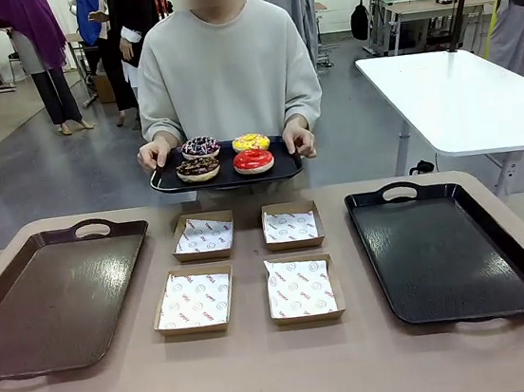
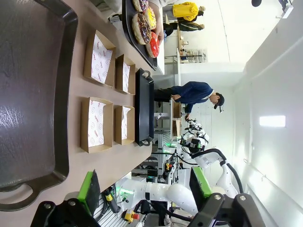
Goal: Individually package the donuts and arrange them on the tray.
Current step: Pick up one Paper togo box.
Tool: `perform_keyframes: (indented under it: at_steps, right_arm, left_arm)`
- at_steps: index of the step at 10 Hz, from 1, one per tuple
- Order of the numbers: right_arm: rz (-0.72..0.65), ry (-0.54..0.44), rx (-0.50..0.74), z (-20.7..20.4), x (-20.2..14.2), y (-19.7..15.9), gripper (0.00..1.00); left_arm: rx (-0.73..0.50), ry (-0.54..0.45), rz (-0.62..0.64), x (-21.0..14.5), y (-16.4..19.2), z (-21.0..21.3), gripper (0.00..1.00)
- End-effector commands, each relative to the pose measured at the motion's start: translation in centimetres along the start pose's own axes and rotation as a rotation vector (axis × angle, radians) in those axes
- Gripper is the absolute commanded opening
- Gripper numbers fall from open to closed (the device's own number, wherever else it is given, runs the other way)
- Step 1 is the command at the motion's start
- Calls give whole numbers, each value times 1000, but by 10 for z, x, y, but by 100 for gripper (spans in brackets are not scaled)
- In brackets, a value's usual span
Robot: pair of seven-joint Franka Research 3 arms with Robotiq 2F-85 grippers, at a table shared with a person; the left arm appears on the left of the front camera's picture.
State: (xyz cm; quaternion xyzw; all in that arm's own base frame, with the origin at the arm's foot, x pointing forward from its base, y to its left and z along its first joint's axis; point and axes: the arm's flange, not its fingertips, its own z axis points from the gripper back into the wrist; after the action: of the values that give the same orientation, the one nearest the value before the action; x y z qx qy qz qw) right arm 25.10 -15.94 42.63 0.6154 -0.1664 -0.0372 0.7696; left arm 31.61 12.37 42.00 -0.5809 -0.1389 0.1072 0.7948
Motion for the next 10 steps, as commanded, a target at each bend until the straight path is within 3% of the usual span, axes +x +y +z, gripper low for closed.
perform_keyframes:
  at_steps: [1,10]
  right_arm:
    - [3,-2,11,1,-1,0,100]
    - [3,-2,11,1,-1,0,100]
  left_arm:
    - [-10,-6,2,0,0,1,100]
    - [-10,-6,2,0,0,1,100]
